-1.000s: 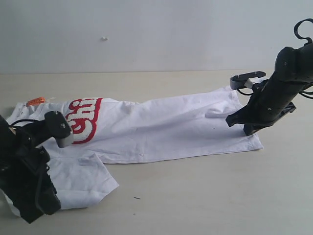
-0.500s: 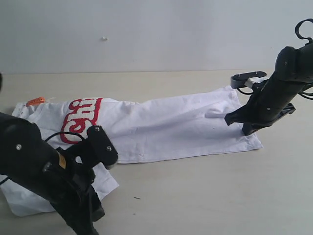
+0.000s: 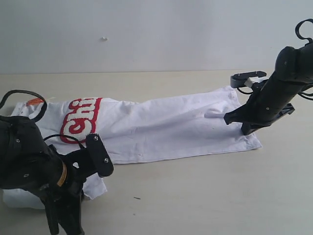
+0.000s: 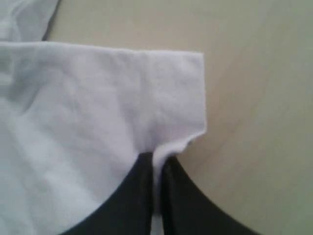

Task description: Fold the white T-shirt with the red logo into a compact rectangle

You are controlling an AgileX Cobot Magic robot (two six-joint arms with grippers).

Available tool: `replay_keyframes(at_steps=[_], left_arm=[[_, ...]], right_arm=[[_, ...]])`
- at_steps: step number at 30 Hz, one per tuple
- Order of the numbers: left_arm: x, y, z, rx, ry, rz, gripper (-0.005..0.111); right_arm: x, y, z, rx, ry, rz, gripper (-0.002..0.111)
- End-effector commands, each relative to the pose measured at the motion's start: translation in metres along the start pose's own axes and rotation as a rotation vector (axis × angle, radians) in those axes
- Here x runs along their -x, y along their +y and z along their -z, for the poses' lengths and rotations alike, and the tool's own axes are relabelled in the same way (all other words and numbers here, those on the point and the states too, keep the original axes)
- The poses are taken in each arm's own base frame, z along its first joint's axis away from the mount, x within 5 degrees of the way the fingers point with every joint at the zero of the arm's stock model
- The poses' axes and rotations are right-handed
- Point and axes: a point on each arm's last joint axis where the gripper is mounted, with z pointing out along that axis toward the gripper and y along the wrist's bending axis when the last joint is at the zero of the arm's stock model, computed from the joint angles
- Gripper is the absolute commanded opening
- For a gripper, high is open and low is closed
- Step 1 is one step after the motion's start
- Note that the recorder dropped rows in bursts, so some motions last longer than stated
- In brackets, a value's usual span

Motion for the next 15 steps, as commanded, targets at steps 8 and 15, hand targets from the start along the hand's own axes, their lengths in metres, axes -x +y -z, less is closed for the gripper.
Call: replay_keyframes(at_steps=[8,15], left_arm=[[0.014,0.030,0.057,0.215,-0.046,-0.301,0.000],[0.023,0.062,0.058,0.553,0.083,-0.790,0.000]], right_arm=[[0.000,0.000,-0.004,0.002,-0.008,0.000,0.000],[0.001,-0.001,-0.004,-0.012,-0.019,0.017,0.000]])
